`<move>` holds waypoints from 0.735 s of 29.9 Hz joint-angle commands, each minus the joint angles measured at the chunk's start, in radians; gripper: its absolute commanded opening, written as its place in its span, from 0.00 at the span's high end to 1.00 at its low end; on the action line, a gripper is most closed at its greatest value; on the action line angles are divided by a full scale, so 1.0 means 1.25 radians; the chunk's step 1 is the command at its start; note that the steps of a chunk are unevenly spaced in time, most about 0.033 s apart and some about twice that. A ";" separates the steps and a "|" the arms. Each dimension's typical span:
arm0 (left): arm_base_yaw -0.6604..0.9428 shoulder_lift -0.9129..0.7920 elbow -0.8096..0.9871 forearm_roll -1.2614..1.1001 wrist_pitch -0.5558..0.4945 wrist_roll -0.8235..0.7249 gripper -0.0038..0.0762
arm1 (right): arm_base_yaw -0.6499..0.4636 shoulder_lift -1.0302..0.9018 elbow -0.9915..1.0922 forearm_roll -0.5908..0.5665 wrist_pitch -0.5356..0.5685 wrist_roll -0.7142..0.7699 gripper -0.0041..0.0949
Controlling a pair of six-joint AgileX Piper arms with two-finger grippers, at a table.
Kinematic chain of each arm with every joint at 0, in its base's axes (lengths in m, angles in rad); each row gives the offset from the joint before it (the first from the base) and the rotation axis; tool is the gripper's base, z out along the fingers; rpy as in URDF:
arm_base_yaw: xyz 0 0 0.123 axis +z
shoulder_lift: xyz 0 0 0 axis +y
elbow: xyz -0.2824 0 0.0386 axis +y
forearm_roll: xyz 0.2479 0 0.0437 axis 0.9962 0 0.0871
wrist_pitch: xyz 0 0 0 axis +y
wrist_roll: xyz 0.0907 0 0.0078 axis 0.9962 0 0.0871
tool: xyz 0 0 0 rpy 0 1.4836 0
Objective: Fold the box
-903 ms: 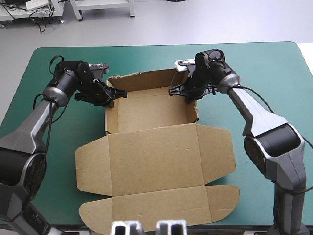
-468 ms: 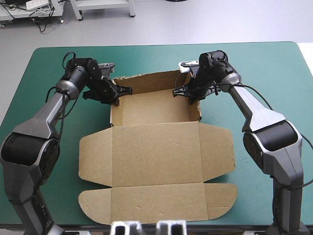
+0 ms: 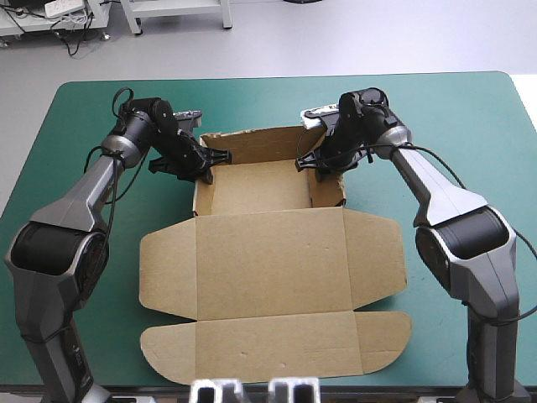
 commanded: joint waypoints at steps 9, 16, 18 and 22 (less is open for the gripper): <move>-0.015 -0.015 -0.016 -0.101 0.103 0.005 0.34 | 0.000 -0.056 -0.024 -0.026 0.012 -0.011 0.46; -0.008 -0.031 -0.021 -0.093 0.098 0.004 0.33 | 0.000 -0.058 -0.035 -0.037 0.020 -0.017 0.46; -0.008 -0.041 -0.032 -0.078 0.098 0.004 0.33 | 0.000 -0.058 -0.050 -0.037 0.024 -0.026 0.46; -0.008 -0.063 -0.071 -0.059 0.098 -0.001 0.33 | 0.000 -0.058 -0.092 -0.042 0.037 -0.029 0.46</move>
